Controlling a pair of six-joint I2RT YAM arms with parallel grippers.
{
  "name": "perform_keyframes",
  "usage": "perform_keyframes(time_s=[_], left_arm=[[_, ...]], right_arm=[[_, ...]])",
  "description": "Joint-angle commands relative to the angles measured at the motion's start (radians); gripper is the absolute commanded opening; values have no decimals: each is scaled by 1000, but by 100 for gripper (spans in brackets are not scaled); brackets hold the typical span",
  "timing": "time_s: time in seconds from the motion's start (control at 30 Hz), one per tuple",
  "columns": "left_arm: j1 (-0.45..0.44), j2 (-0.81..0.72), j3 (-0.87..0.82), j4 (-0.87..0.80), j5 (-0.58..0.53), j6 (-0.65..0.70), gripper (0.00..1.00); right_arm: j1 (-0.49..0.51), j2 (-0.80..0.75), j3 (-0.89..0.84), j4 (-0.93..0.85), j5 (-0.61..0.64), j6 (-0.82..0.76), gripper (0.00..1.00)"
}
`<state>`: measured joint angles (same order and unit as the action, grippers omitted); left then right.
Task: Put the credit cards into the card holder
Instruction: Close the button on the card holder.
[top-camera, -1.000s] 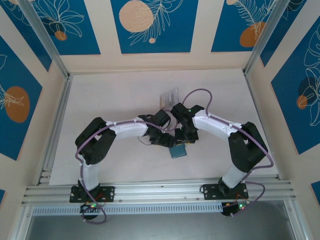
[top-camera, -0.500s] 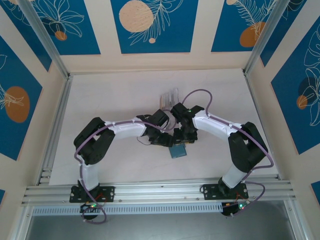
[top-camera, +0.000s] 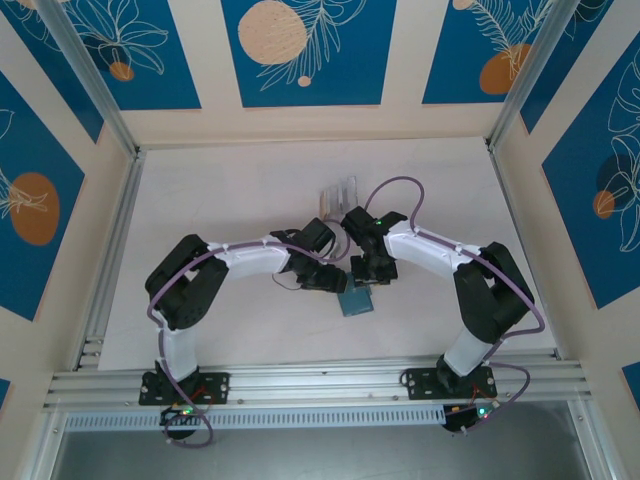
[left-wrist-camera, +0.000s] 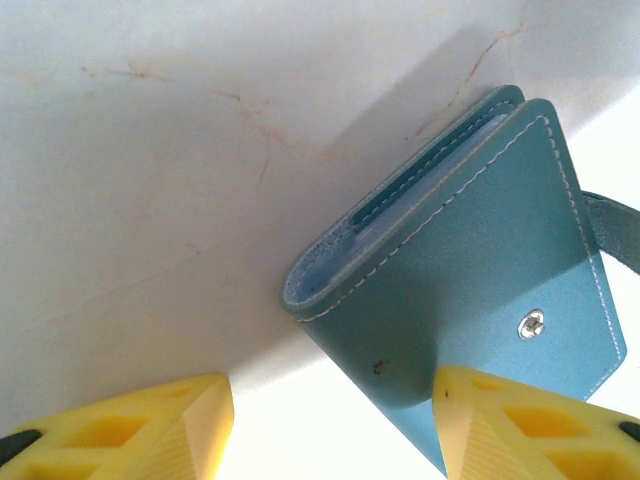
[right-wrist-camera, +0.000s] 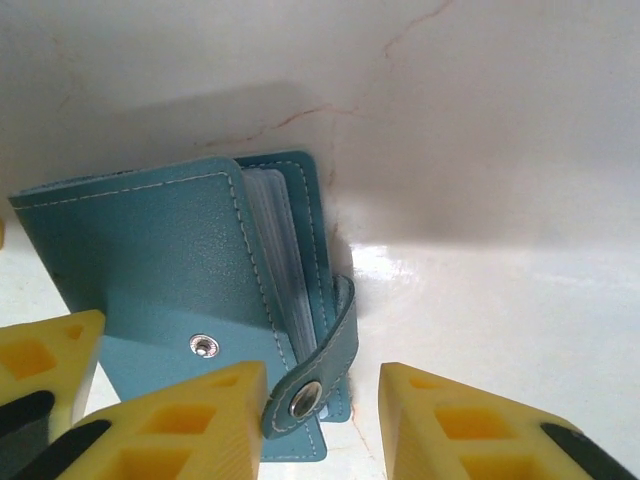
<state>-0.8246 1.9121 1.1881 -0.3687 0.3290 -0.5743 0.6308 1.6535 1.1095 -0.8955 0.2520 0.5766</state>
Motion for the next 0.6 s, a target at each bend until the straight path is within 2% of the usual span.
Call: perform_keyframes(time_s=[0.0,0.33,0.57], left_arm=[[-4,59,-25,41,11,1,57],[-4,93,5,17,-2,21,56],[-4,99,4,20,0,19,56]], right_arm=[[-5,5,-13,-34,23,10,32],[-23,-52,-6,-65,17,-2,16],[-28,-57,-7,-66,-14,-11,16]])
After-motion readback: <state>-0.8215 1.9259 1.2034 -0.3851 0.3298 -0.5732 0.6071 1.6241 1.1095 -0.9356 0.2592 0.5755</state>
